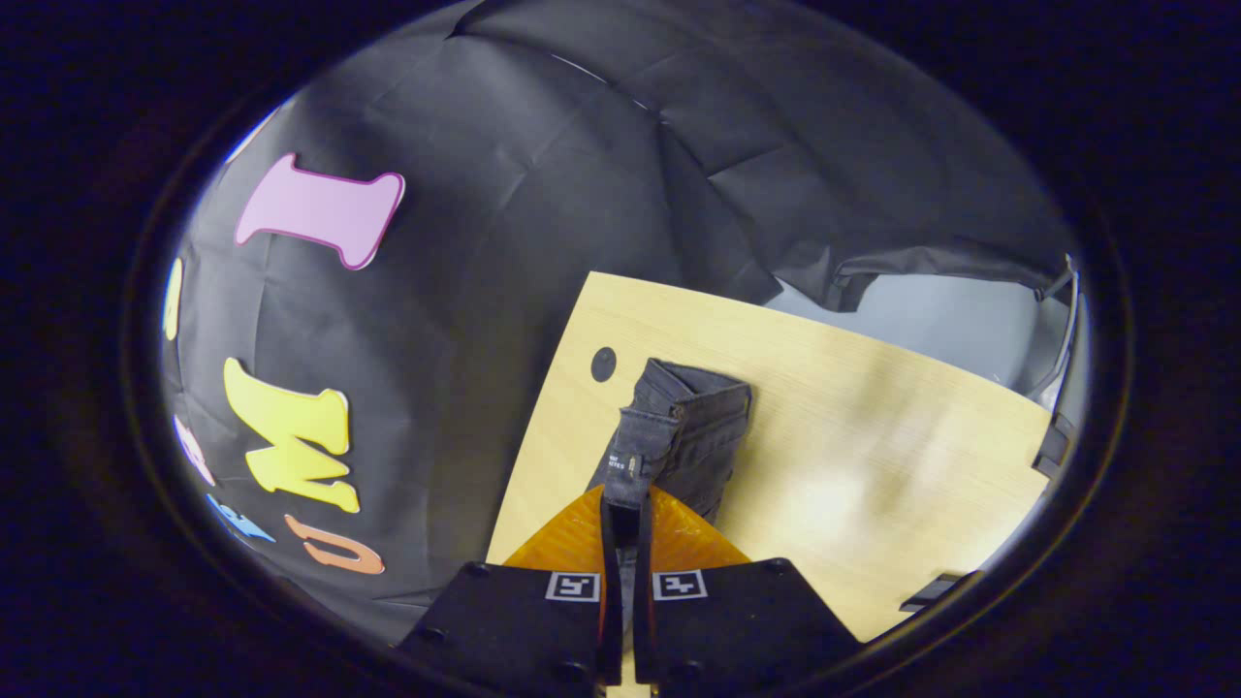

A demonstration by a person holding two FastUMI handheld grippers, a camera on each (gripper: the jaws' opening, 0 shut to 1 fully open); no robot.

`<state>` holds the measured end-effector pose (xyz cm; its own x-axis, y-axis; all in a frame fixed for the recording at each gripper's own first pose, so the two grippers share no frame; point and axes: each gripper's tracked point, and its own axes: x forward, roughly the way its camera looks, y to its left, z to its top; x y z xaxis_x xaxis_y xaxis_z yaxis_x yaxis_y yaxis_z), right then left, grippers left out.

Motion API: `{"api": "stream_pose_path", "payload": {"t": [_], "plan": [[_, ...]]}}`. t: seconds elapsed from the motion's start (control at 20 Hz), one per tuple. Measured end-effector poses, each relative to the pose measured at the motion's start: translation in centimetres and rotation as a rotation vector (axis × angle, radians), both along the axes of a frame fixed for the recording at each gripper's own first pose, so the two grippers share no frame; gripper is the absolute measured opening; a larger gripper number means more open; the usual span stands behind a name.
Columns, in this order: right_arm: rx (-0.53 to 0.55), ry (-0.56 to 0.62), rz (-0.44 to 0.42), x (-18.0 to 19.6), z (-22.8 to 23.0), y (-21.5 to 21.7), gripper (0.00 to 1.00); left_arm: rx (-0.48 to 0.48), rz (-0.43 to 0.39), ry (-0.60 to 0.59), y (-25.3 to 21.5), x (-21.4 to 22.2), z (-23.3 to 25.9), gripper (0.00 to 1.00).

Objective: Grasp the waist and the cuffs of the jeans and fold them to make the two legs overlap; first hold the waist and fold one-third of the jeans toward the cuffs, then hold the cuffs and fold the remaining one-third in the same direction to finish folding.

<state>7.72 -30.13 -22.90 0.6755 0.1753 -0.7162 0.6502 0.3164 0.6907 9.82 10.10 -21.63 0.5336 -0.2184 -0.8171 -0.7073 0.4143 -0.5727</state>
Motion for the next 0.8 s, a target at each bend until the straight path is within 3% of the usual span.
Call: {"api": "stream_pose_path", "payload": {"t": [0.45, 0.5, 0.55, 0.8], "plan": [[-0.018, 0.038, 0.058, 8.8, -4.8, -0.3, 0.05, -0.009, -0.126, 0.083, -1.5, 11.7, -3.9, 0.04], [-0.022, 0.035, 0.066, 9.9, -5.2, -0.1, 0.01, -0.009, -0.132, 0.075, -1.7, 13.2, -4.4, 0.04], [-0.029, 0.030, 0.079, 11.0, -5.8, 0.0, 0.05, -0.006, -0.135, 0.073, -1.7, 14.4, -4.8, 0.04], [-0.058, 0.070, 0.113, 14.6, -11.0, 0.6, 0.05, 0.059, -0.221, 0.106, -2.4, 17.3, -8.5, 0.04]]}}
